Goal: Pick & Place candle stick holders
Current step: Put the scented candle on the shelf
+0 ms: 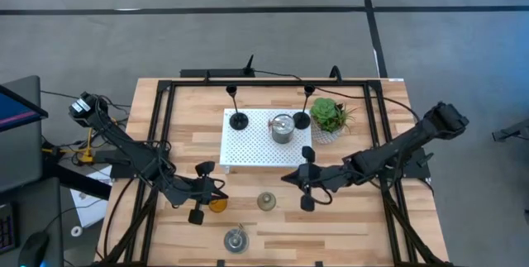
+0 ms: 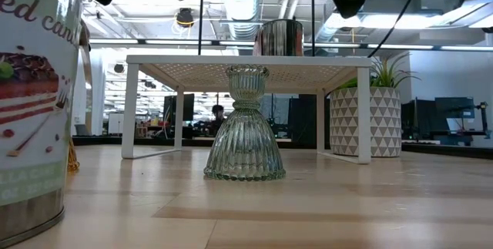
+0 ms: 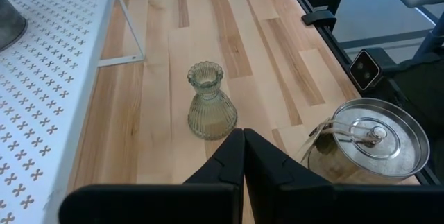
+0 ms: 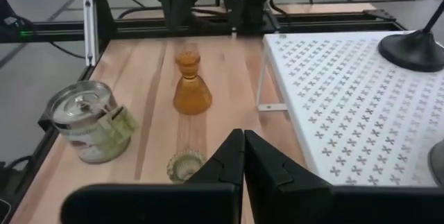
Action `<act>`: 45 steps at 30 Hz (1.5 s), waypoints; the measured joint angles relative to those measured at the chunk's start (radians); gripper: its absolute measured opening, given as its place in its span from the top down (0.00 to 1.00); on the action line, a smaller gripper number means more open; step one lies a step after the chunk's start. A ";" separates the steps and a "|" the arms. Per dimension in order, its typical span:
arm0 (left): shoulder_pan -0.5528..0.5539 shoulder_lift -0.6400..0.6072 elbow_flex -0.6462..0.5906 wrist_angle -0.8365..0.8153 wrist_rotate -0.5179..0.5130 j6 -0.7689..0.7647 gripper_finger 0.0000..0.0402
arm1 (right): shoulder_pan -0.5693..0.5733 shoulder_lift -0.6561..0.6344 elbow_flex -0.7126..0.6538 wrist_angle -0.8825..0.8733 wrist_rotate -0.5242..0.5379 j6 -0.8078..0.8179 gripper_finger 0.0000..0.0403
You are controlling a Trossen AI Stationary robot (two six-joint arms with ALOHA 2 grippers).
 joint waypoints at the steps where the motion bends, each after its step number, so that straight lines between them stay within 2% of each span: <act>1: 0.000 0.000 0.000 0.000 0.000 0.006 0.99 | 0.001 0.006 0.000 0.000 0.002 0.000 1.00; 7: 0.000 0.000 0.000 0.000 0.000 0.110 0.99 | 0.001 0.024 -0.001 -0.020 0.001 -0.004 1.00; 13: 0.000 0.000 -0.021 0.017 0.000 0.104 0.99 | 0.001 0.019 -0.001 -0.022 0.001 -0.009 1.00; 19: 0.000 0.001 -0.056 0.033 0.000 0.102 0.99 | -0.014 0.018 -0.001 -0.019 0.001 -0.082 1.00; 45: 0.000 0.000 -0.061 0.085 0.001 0.102 0.99 | -0.039 0.018 0.000 0.010 0.001 -0.083 1.00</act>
